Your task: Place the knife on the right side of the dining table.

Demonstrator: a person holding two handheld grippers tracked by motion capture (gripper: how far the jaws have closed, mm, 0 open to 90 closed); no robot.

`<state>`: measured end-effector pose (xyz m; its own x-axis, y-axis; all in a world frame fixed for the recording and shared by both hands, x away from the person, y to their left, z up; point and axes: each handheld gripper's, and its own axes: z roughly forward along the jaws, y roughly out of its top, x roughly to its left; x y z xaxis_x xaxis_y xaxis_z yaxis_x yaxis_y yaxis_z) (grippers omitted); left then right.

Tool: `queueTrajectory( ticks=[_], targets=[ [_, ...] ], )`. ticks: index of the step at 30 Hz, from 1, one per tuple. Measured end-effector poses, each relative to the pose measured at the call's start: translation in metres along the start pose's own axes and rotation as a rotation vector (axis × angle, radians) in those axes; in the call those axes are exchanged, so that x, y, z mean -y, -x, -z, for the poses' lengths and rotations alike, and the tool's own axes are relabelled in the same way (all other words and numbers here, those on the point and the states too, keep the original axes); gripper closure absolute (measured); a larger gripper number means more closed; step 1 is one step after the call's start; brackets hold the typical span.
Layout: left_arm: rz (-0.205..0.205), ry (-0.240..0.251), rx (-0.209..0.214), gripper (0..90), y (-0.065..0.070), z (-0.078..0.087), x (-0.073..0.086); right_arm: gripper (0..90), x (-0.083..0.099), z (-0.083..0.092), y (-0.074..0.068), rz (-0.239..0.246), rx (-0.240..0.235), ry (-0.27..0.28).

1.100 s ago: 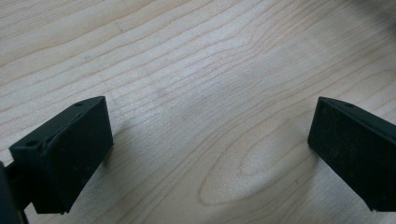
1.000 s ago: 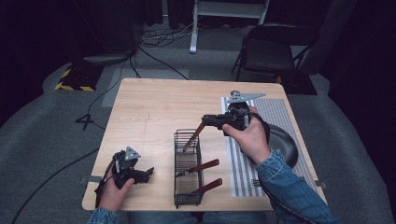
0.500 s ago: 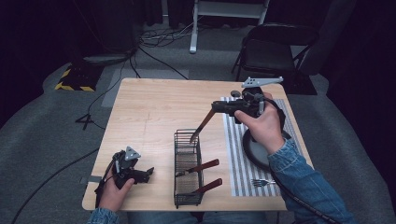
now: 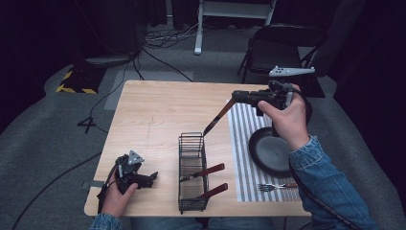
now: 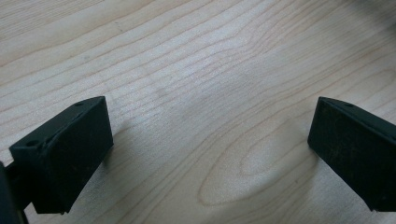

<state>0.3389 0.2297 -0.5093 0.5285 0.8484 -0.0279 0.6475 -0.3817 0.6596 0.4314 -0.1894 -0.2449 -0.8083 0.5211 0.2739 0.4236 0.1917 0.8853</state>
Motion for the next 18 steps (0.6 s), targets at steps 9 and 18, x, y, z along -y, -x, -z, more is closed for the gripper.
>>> queueTrajectory(
  ticks=[9, 18],
  targets=[
    [0.0, 0.0, 0.0, 0.2, 0.0, 0.0, 0.0, 81.0, -0.01, 0.022, 0.016, -0.021, 0.002, 0.048],
    [0.0, 0.0, 0.0, 0.1, 0.0, 0.0, 0.0, 81.0, -0.016, 0.04, 0.037, -0.015, 0.08, 0.085]
  ],
)
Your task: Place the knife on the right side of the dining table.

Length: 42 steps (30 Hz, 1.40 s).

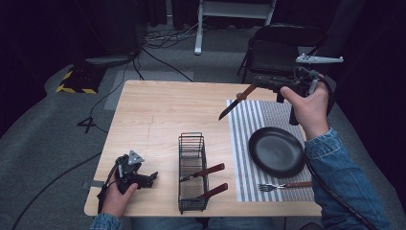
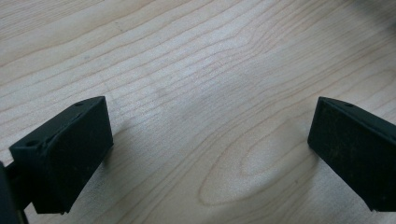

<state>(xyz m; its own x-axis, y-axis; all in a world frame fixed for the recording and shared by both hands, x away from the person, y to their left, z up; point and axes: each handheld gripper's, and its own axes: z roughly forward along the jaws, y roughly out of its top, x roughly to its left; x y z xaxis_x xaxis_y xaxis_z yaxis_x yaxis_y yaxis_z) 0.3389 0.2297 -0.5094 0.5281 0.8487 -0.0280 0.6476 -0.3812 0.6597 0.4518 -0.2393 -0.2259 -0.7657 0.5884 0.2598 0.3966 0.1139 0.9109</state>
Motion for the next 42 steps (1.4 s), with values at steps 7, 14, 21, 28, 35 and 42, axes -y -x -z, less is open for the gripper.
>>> queueTrajectory(
  ticks=[7, 14, 21, 28, 35, 42],
  targets=[
    [0.0, 0.0, 0.0, 0.2, 0.0, 0.0, 0.0, 80.9, -0.002, 0.002, 0.022, 0.02, 0.038, 0.019],
    [0.0, 0.001, 0.001, 0.1, 0.0, 0.0, 0.0, 80.9, 0.002, 0.001, 0.047, 0.015, 0.074, 0.036],
    [0.0, 0.0, 0.0, 0.1, 0.0, 0.0, 0.0, 80.9, 0.017, -0.002, 0.08, -0.025, 0.131, 0.041],
    [0.0, 0.001, 0.0, 0.1, 0.0, 0.0, 0.0, 80.9, 0.033, -0.013, 0.106, -0.003, 0.146, 0.021],
    [0.0, 0.0, 0.0, 0.2, 0.0, 0.0, 0.0, 80.9, 0.046, -0.022, 0.121, 0.029, 0.158, -0.014],
    [0.0, 0.001, 0.001, 0.2, 0.0, 0.0, 0.0, 80.9, 0.064, -0.029, 0.133, 0.014, 0.2, -0.04]
  ],
)
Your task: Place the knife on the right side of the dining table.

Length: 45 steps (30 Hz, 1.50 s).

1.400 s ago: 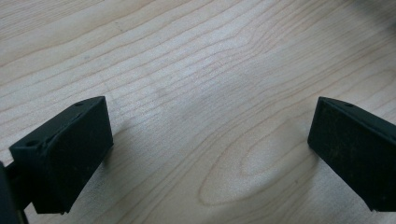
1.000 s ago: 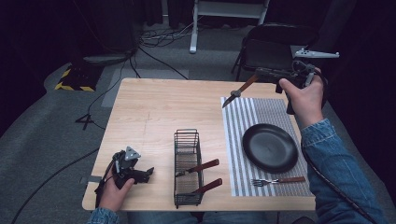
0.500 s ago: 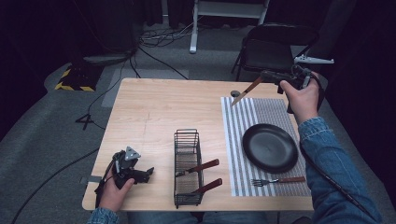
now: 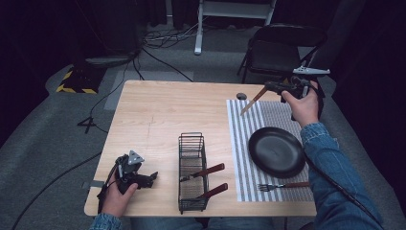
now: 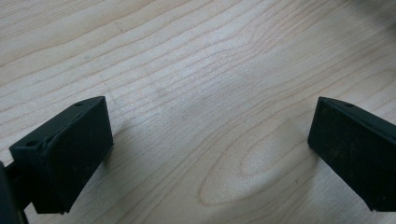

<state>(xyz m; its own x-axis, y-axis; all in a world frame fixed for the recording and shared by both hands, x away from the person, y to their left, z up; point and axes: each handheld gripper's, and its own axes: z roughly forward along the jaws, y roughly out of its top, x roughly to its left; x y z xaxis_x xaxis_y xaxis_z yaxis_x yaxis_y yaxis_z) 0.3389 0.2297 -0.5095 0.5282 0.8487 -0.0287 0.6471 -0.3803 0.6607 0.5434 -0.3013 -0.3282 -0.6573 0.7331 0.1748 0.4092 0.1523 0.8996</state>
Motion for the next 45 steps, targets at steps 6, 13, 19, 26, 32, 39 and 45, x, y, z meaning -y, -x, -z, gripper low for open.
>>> queueTrajectory(
  ticks=[6, 13, 19, 26, 32, 39, 45],
  targets=[
    [-0.001, -0.001, -0.001, 0.2, 0.0, 0.0, 0.0, 80.9, 0.01, -0.005, 0.004, 0.005, 0.023, -0.027],
    [0.0, 0.0, 0.0, 0.1, 0.0, 0.0, 0.0, 80.9, 0.019, -0.006, 0.008, -0.007, 0.035, -0.054],
    [0.0, 0.0, 0.0, 0.2, 0.0, 0.0, 0.0, 80.8, 0.022, -0.003, 0.009, -0.008, 0.046, -0.075],
    [0.0, -0.001, 0.0, 0.1, 0.0, 0.0, 0.0, 80.8, 0.023, 0.002, 0.011, -0.024, 0.06, -0.079],
    [-0.001, 0.0, -0.001, 0.2, 0.0, 0.0, 0.0, 80.5, 0.023, 0.003, 0.014, -0.05, 0.067, -0.083],
    [0.0, -0.001, 0.0, 0.2, 0.0, 0.0, 0.0, 69.5, 0.024, 0.004, 0.017, -0.078, 0.131, -0.089],
    [0.0, -0.001, -0.001, 0.2, 0.0, 0.0, 0.0, 54.2, 0.027, 0.003, 0.024, -0.105, 0.188, -0.104]
  ],
)
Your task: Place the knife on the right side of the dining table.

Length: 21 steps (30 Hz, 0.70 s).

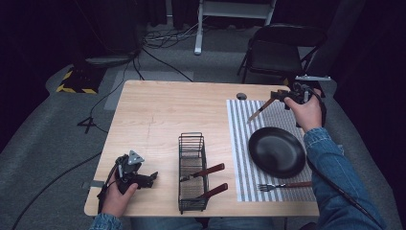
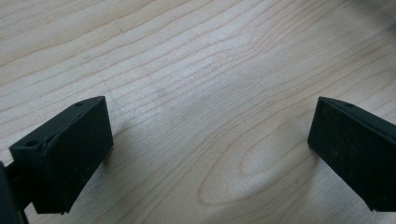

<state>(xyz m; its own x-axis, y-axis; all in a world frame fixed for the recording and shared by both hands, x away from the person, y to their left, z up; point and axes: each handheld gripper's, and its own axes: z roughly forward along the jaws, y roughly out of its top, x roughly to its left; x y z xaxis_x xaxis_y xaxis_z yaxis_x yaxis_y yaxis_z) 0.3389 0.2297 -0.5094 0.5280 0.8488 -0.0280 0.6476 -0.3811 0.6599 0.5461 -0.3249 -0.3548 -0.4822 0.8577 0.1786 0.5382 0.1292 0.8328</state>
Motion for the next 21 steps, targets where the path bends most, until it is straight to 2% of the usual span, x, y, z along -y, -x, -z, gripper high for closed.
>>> queueTrajectory(
  ticks=[4, 15, 19, 21],
  targets=[
    [0.0, 0.001, 0.0, 0.1, 0.0, 0.0, 0.0, 48.9, 0.003, -0.001, 0.006, -0.025, 0.019, -0.007],
    [-0.001, 0.001, 0.0, 0.2, 0.0, 0.0, 0.0, 50.1, 0.011, 0.004, 0.023, -0.07, 0.057, -0.052],
    [-0.001, 0.001, 0.0, 0.1, 0.0, 0.0, 0.0, 50.8, 0.016, 0.006, 0.03, -0.108, 0.078, -0.076],
    [-0.001, 0.001, 0.0, 0.2, 0.0, 0.0, 0.0, 50.9, 0.017, 0.006, 0.032, -0.111, 0.084, -0.078]
  ],
)
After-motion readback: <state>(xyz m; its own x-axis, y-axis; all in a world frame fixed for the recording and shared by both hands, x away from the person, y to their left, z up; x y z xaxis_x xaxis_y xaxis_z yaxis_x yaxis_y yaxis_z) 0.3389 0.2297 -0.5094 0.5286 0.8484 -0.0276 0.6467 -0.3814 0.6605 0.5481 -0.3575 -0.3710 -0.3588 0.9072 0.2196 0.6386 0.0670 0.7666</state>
